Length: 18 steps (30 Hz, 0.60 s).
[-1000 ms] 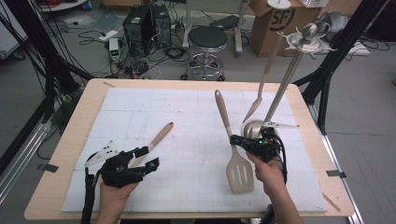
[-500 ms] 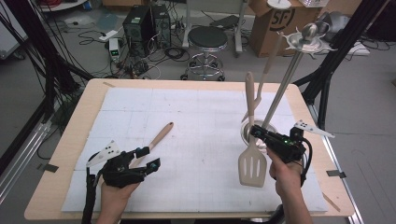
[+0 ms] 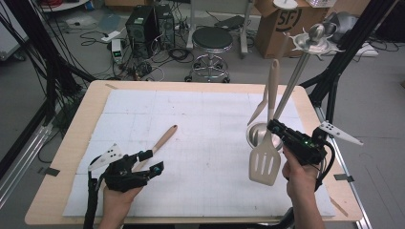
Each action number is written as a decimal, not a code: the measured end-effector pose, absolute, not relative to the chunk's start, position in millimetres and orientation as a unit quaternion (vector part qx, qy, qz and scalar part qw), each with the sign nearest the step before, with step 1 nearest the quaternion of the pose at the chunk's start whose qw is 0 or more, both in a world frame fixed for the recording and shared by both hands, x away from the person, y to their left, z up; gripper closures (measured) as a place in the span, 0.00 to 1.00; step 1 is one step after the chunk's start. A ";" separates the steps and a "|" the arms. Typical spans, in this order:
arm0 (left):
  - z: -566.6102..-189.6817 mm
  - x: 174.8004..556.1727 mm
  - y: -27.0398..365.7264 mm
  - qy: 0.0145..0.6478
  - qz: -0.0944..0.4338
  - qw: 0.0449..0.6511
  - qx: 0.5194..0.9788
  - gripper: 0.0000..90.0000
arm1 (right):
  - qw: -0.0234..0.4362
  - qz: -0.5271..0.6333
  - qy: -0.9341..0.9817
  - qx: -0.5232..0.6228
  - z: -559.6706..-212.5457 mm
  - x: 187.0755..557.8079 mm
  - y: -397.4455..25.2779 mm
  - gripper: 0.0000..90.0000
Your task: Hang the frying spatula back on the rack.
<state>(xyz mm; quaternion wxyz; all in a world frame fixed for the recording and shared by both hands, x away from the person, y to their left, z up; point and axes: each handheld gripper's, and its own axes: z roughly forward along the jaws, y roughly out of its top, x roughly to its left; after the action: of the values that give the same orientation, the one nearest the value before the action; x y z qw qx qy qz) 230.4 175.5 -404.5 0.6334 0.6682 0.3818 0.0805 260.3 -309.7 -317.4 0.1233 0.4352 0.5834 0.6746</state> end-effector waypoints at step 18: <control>-403.4 229.6 177.2 0.380 0.082 0.635 0.667 0.33 | 0.174 0.675 0.559 0.449 -287.6 254.0 -307.0 0.89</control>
<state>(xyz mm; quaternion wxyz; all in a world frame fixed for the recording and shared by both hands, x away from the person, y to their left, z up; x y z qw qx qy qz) 229.6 177.2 -403.4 0.6354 0.6670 0.3804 0.0817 254.0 -307.0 -287.6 0.1742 0.4485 0.5594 0.6749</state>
